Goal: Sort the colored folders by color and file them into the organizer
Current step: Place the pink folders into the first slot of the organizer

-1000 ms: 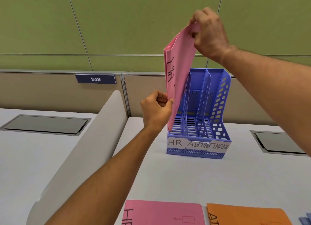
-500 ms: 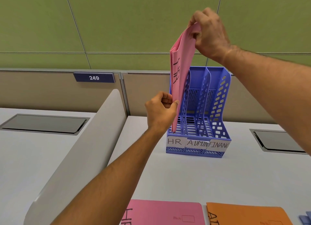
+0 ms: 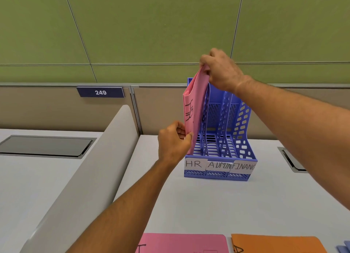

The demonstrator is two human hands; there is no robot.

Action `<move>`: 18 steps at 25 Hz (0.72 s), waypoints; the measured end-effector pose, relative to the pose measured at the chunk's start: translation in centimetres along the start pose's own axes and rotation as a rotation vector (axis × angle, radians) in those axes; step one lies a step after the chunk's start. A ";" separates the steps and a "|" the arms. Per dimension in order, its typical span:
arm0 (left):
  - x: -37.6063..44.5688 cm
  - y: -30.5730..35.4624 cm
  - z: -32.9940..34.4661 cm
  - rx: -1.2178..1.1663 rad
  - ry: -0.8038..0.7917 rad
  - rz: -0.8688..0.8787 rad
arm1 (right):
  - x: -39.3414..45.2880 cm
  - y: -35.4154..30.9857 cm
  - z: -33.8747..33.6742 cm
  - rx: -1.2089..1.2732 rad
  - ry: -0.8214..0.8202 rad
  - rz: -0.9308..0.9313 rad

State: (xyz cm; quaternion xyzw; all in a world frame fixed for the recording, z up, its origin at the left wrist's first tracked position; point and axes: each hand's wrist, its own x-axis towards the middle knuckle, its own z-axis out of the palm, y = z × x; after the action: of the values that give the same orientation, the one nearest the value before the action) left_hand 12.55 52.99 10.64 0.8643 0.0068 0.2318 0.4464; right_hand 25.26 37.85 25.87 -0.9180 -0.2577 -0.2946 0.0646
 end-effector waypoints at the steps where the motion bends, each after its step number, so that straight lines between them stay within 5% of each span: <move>1: 0.0 -0.2 0.2 0.011 -0.008 0.001 | -0.1 -0.1 0.3 0.000 -0.019 0.002; 11: 0.2 -0.5 0.4 0.127 0.057 0.088 | -2.8 -0.4 2.8 -0.022 -0.251 0.051; 18: -0.5 -0.1 -1.3 0.437 -0.099 0.090 | -6.8 -2.2 2.3 -0.024 -0.204 0.166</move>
State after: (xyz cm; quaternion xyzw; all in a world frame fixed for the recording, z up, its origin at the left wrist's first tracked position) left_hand 11.57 53.95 10.96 0.9502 -0.0037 0.2018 0.2374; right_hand 20.59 37.38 20.04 -0.9621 -0.1826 -0.1961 0.0512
